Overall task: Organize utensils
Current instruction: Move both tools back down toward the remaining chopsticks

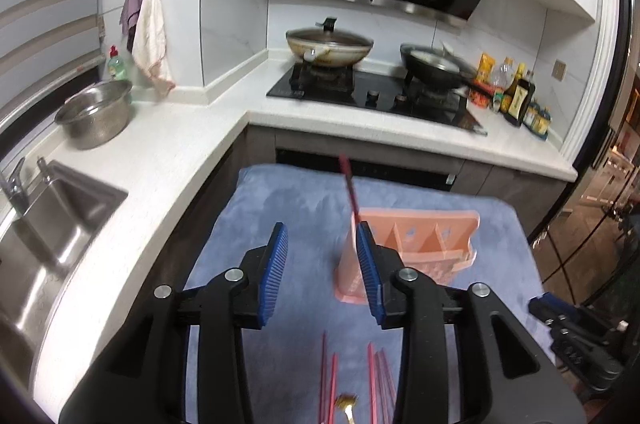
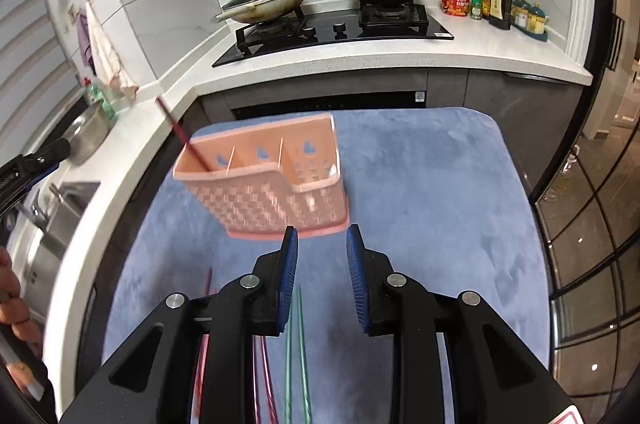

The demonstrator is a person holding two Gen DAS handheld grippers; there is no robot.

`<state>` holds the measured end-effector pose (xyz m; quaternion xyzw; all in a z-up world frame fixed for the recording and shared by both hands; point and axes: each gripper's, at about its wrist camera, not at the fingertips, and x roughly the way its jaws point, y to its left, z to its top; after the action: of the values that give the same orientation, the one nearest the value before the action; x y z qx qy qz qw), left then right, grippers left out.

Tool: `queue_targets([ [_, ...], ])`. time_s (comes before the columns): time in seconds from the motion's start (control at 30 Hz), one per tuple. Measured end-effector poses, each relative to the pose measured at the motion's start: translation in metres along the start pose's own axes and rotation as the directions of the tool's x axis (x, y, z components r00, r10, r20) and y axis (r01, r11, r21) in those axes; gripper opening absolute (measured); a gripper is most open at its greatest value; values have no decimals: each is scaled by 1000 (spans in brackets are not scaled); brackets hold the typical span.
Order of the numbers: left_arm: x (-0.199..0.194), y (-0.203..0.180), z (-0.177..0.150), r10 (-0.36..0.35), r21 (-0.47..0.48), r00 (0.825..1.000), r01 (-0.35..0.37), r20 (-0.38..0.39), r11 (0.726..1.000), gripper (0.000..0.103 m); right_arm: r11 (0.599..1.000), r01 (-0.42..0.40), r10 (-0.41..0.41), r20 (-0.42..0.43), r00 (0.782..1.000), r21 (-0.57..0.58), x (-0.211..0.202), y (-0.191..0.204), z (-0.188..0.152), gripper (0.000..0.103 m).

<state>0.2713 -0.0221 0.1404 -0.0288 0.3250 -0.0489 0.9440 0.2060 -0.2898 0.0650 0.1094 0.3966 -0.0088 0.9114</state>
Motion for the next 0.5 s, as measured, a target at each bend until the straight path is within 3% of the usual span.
queue_targets([
  [0.5,-13,31,-137,26,5,989,-26,-144,1000,34,998,53,-56,-85,995,-35,-15,9,-142,25],
])
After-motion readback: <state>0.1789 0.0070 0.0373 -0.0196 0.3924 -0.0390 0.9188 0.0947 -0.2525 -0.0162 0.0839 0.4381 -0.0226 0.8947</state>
